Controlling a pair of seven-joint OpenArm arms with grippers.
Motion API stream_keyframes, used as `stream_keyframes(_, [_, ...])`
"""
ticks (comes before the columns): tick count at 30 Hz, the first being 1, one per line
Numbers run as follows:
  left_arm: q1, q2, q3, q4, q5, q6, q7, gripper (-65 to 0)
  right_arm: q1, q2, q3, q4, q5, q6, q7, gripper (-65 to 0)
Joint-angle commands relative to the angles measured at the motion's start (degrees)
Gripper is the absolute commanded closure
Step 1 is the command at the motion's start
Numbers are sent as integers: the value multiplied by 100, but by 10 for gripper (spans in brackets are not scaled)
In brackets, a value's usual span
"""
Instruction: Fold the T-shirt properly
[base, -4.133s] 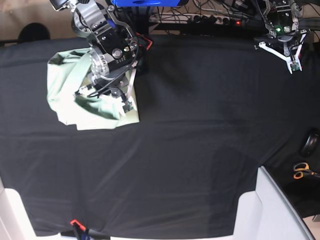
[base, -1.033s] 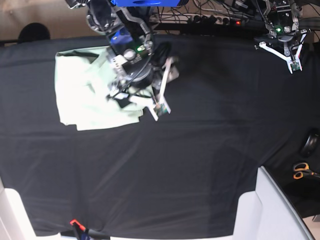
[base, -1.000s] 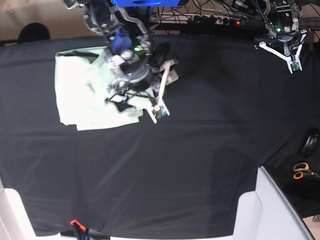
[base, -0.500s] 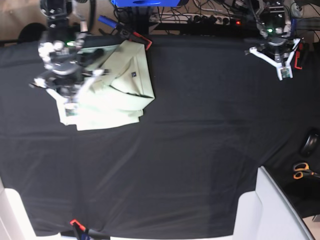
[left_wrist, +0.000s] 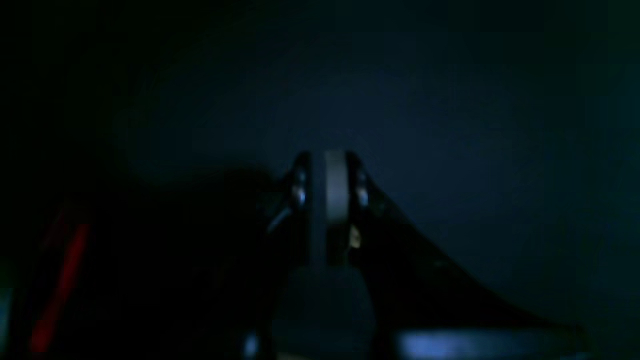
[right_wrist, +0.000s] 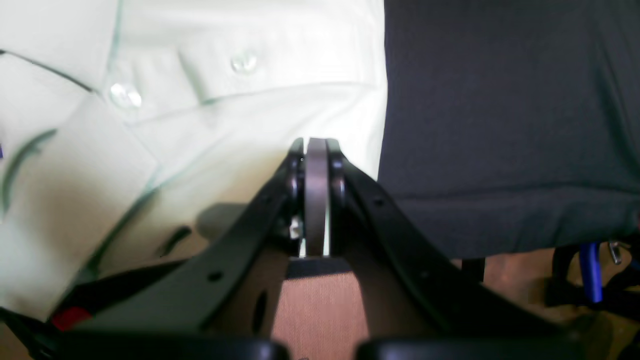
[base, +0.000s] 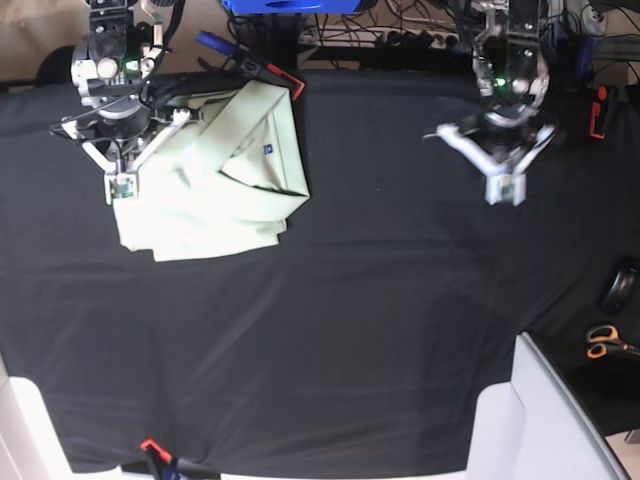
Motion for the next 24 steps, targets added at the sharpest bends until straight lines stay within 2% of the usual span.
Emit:
stream_keyframes(1, [52,-36,-38,221,-198,-172,-94,-57,34,2,16,93,-34,-29,114,-3])
stream_keyframes(4, [69,-89,-257,283,-1613,-770,-32,-57,25,37,16,93,-34,-29,114,-3])
stream_keyframes(6, [34,-256,-504,81,-2651,-1086,284,-57,8,37,25,93,-34,-29,114,-3])
stream_keyframes(9, [8,-616,-600,-227,-3969,-2071,521,-57,-1,37,25,84,-34,-29,114,-3])
stream_keyframes(12, [17,-810,-591,-412,-4646,-3117,557,-57,25,46,25,5,-34,-29,114,-3])
stream_keyframes(15, [8,-827,-609,-614,-4805,-3996,557,-57,34,46,25,-66,-34,-29,114,-3])
stream_keyframes(16, [-18,-827,-609,-710,-4796,-4145,557,-57,34,46,25,-74,-34,-29,114,-3])
stream_keyframes(24, [-124,-810,-943,-1335,-4769,-4145,548,-50,8,46,16,-83,-34,-29,114,-3])
